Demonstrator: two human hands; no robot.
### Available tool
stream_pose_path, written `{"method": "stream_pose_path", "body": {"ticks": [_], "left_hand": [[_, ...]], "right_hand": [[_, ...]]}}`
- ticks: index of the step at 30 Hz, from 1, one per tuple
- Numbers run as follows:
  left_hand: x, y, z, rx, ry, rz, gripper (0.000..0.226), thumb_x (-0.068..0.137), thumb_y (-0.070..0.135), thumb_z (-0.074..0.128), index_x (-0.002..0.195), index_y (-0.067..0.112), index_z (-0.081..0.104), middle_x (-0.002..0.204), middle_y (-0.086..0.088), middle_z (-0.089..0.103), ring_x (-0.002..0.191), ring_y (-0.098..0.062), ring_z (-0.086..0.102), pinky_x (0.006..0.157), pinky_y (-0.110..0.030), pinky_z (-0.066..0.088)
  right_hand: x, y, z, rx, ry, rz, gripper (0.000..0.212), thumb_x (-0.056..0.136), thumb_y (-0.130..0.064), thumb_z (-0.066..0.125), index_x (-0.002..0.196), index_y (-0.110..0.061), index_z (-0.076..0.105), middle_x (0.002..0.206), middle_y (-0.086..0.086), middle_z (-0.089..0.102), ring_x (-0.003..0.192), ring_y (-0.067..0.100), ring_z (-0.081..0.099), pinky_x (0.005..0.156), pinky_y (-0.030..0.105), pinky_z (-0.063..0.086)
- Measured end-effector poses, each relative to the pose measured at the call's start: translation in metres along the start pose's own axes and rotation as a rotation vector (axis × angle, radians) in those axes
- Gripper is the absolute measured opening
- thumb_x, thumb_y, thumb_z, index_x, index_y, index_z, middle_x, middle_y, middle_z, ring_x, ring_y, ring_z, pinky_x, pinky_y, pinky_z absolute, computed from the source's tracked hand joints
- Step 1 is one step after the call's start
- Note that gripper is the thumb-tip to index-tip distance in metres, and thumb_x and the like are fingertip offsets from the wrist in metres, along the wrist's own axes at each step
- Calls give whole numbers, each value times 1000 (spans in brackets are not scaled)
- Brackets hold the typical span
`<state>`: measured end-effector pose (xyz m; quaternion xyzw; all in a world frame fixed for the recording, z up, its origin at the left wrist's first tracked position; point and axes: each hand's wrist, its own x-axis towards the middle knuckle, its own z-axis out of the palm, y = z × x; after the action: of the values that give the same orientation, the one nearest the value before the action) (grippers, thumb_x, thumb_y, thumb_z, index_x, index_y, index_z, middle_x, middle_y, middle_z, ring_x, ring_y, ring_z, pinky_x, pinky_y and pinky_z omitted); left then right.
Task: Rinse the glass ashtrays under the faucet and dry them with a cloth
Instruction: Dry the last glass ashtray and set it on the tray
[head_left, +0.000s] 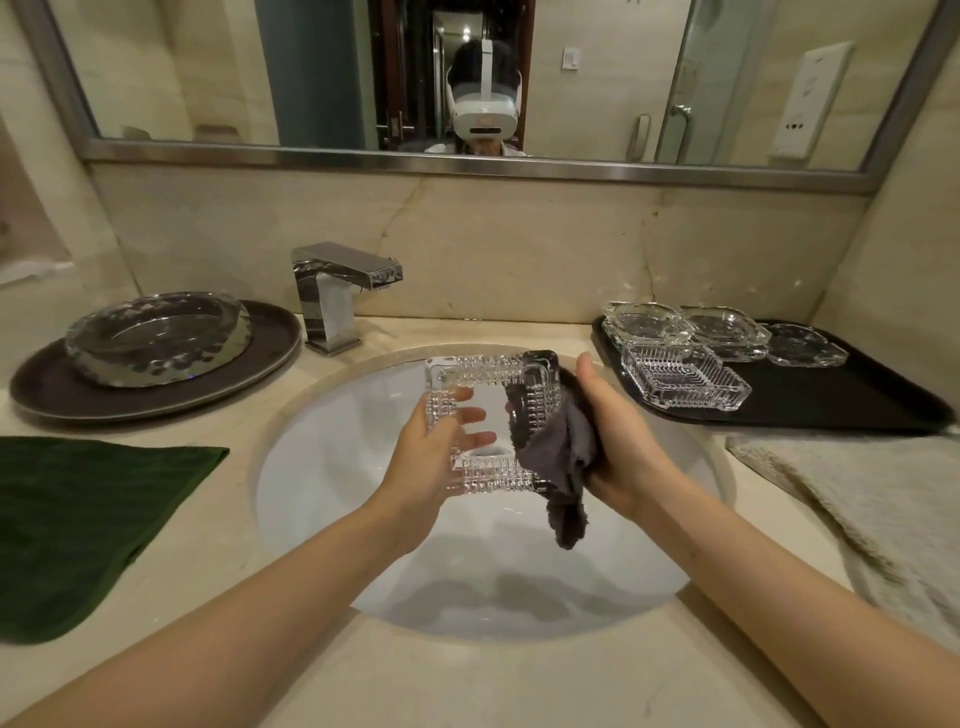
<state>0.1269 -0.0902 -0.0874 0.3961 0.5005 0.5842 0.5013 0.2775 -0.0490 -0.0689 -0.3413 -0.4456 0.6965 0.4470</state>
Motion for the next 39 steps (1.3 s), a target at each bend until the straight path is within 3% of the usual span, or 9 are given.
{"method": "stream_pose_path", "body": {"ticks": [3, 6, 10, 14, 18, 21, 28, 34, 39], "left_hand": [[-1, -1, 1, 5, 16, -24, 34, 96, 1, 31, 101, 25, 54, 93, 1, 51, 79, -11, 58, 60, -29, 42], [-4, 1, 7, -79, -9, -52, 31, 95, 0, 33, 95, 22, 55, 87, -1, 57, 74, -13, 59, 56, -28, 48], [-8, 4, 10, -150, -20, -65, 32, 93, -4, 34, 104, 20, 53, 72, 2, 68, 59, -10, 65, 49, -24, 51], [-10, 3, 12, -70, 23, -69, 39, 92, 0, 36, 119, 25, 48, 86, 4, 60, 68, -8, 59, 57, -18, 48], [-4, 3, 8, 7, 54, -52, 41, 92, 4, 40, 119, 35, 40, 100, 10, 53, 105, -18, 49, 96, -34, 34], [-3, 3, 8, 51, 49, -39, 37, 93, 4, 39, 118, 32, 42, 102, 2, 50, 93, -18, 52, 84, -35, 42], [-12, 0, 13, 346, -85, -121, 16, 100, 26, 35, 88, 26, 46, 83, -4, 41, 64, -13, 39, 53, -22, 34], [-8, 6, 10, 409, -81, -34, 14, 100, 27, 37, 93, 21, 48, 73, 6, 50, 52, -10, 34, 48, -21, 28], [5, 17, -4, 476, -65, -82, 11, 93, 35, 52, 90, 26, 47, 88, 5, 55, 68, -10, 52, 64, -26, 45]], "right_hand": [[0, 1, -4, 19, -139, 2, 46, 71, -56, 62, 87, -15, 76, 96, 10, 71, 87, 23, 67, 89, 37, 50], [0, 3, -8, 5, -261, 89, 75, 39, -55, 86, 96, -9, 73, 91, 14, 72, 78, 24, 69, 71, 33, 58], [-4, 4, -1, 55, -340, 147, 74, 28, -55, 88, 85, -10, 77, 86, 13, 73, 71, 25, 70, 59, 30, 57], [-2, 5, -1, 30, -350, 181, 71, 30, -59, 86, 84, -13, 77, 88, 11, 73, 76, 23, 70, 68, 31, 58], [-2, 5, -3, -18, -246, 134, 54, 67, -56, 63, 95, -11, 73, 90, 12, 73, 74, 23, 70, 67, 29, 57], [3, 3, -4, 8, -146, 41, 43, 73, -42, 68, 96, -6, 68, 81, 12, 71, 65, 23, 67, 63, 28, 56], [-4, -3, -9, -3, -293, 67, 60, 24, -54, 87, 71, -18, 77, 74, 6, 72, 63, 18, 69, 54, 26, 55], [-1, -11, -12, -200, -132, 85, 36, 92, -33, 48, 92, 0, 64, 74, 16, 71, 58, 20, 67, 53, 24, 53], [11, -15, -14, -418, 15, 0, 33, 88, -18, 57, 102, 12, 59, 89, 29, 68, 80, 38, 65, 78, 47, 52]]}}
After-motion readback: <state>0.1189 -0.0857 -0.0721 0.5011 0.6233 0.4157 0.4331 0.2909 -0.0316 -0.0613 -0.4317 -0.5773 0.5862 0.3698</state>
